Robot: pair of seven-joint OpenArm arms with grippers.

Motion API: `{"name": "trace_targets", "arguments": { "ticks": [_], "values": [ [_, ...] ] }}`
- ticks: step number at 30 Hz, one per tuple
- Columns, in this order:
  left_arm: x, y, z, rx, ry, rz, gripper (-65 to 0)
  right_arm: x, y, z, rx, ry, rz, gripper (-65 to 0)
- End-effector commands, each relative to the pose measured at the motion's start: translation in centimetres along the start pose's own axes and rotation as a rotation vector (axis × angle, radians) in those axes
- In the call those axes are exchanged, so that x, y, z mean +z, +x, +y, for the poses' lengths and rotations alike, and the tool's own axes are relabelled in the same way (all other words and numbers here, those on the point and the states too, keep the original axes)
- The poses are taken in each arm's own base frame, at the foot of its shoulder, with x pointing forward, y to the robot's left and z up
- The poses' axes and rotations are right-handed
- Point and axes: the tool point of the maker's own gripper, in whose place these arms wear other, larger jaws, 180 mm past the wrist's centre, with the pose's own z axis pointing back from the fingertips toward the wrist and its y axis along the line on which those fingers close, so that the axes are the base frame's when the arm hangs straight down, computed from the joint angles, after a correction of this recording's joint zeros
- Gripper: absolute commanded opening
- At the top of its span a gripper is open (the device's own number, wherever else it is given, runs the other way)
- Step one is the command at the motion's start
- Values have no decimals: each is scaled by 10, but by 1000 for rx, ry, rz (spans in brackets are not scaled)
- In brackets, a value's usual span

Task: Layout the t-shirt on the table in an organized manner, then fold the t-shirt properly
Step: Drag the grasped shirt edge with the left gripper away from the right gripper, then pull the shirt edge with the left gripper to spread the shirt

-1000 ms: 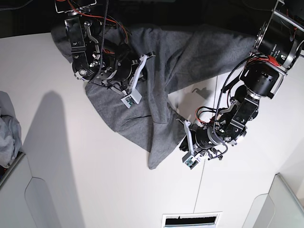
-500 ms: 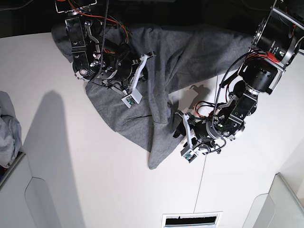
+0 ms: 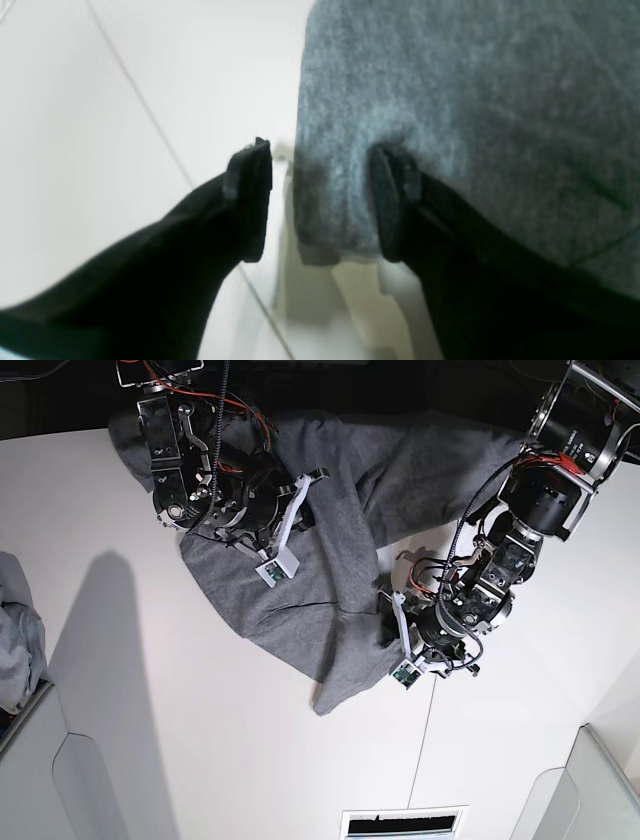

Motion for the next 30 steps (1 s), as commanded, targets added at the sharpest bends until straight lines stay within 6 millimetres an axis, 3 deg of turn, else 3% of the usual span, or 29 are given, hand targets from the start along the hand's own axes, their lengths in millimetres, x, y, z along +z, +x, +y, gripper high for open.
{"name": "trace_targets", "arguments": {
  "ticks": [1, 12, 17, 20, 26, 28, 30],
  "values": [
    [1, 13, 17, -15, 33, -26, -309, 1, -10, -8, 17, -39, 55, -650],
    [15, -14, 55, -65, 91, 38, -309, 1, -11, -8, 17, -40, 61, -650],
    [18, -15, 63, -61, 105, 52, -309, 1, -10, -8, 17, -40, 57, -650],
    [23, -4, 67, -8, 109, 71, -309, 1, -7, -9, 19, -43, 40, -650],
    [55, 46, 80, 78, 51, -28, -309, 5, 2, -28, 48, -126, 49, -650],
    [70, 53, 80, 85, -3, -48, -311, 8, 6, -38, 55, -161, 48, -650],
    [85, 47, 74, 93, -73, -43, -322, 13, 7, -49, 60, -185, 50, -650]
  ]
}}
